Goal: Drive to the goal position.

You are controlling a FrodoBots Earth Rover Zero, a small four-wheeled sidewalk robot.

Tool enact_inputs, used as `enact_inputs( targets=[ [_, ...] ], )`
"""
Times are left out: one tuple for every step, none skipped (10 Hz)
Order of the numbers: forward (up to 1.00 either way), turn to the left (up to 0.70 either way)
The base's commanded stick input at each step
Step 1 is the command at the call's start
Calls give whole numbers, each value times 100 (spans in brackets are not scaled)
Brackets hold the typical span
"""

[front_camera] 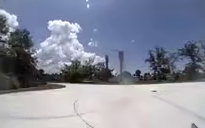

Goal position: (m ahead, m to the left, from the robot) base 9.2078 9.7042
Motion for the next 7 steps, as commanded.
enact_inputs(
  targets=[
    [85,0],
    [85,0],
    [85,0],
    [85,0],
    [85,0],
    [85,0],
    [85,0]
  ],
)
